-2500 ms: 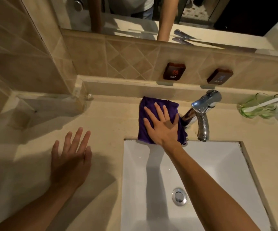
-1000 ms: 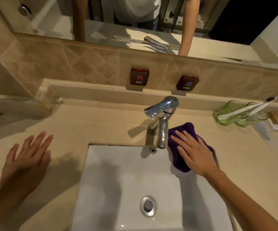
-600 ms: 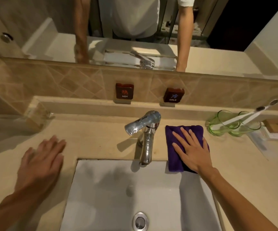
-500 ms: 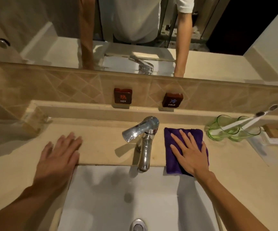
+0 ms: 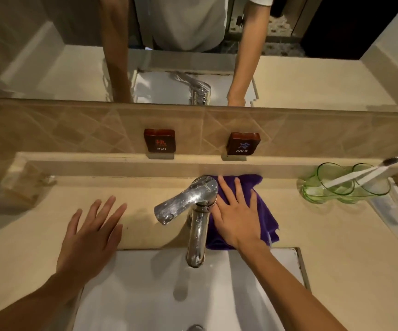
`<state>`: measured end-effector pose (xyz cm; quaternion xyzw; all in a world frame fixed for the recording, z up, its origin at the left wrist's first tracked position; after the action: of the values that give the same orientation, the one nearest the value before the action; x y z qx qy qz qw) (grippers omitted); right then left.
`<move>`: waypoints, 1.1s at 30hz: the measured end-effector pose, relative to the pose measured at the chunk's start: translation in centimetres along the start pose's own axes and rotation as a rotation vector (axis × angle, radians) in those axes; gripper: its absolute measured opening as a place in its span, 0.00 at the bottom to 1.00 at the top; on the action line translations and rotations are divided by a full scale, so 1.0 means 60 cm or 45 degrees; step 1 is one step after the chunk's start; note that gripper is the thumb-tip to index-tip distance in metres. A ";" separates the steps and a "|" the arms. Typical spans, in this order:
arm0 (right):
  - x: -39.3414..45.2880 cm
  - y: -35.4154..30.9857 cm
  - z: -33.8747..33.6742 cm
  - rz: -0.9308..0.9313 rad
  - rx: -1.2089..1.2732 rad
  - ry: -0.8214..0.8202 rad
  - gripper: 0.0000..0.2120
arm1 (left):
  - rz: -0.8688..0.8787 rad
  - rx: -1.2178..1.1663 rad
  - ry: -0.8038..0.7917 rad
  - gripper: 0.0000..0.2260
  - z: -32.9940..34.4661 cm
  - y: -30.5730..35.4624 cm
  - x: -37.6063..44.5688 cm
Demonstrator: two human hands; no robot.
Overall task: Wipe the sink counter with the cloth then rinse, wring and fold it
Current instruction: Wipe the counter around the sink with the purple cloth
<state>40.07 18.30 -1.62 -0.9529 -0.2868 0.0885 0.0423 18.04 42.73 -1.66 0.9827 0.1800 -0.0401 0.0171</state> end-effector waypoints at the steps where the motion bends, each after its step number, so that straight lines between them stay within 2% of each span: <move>1: -0.002 0.004 0.000 0.010 0.009 0.017 0.23 | -0.003 -0.006 -0.013 0.25 0.002 -0.002 0.000; 10: -0.017 0.042 -0.019 0.079 0.099 0.065 0.25 | -0.037 -0.084 -0.036 0.26 0.004 -0.006 -0.009; 14: -0.030 0.121 -0.035 0.142 0.017 0.128 0.25 | -0.024 -0.086 -0.028 0.26 0.000 -0.005 -0.009; 19: -0.030 0.219 -0.037 0.267 -0.018 0.046 0.25 | 0.040 -0.037 0.117 0.26 -0.021 0.010 -0.005; 25: -0.037 0.158 -0.022 0.372 0.067 0.023 0.24 | 0.071 0.014 0.136 0.25 -0.009 0.007 -0.002; 30: -0.050 0.030 0.001 0.176 0.028 -0.014 0.24 | 0.020 -0.022 0.013 0.26 -0.008 0.007 -0.001; 33: -0.047 0.029 0.001 0.132 0.059 -0.012 0.24 | -0.006 -0.074 -0.028 0.26 0.002 -0.003 -0.005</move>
<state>38.67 15.31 -1.50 -0.9649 -0.2352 0.1018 0.0583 17.70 42.78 -1.76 0.9808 0.1833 -0.0458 0.0475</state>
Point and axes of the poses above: each hand's wrist, its own x-axis towards the middle knuckle, its own z-axis out of the palm, y = z × x, the point moved 10 cm from there along x, towards the middle knuckle, and after that the axes turned 6 degrees about z, right-handed, at the moved point
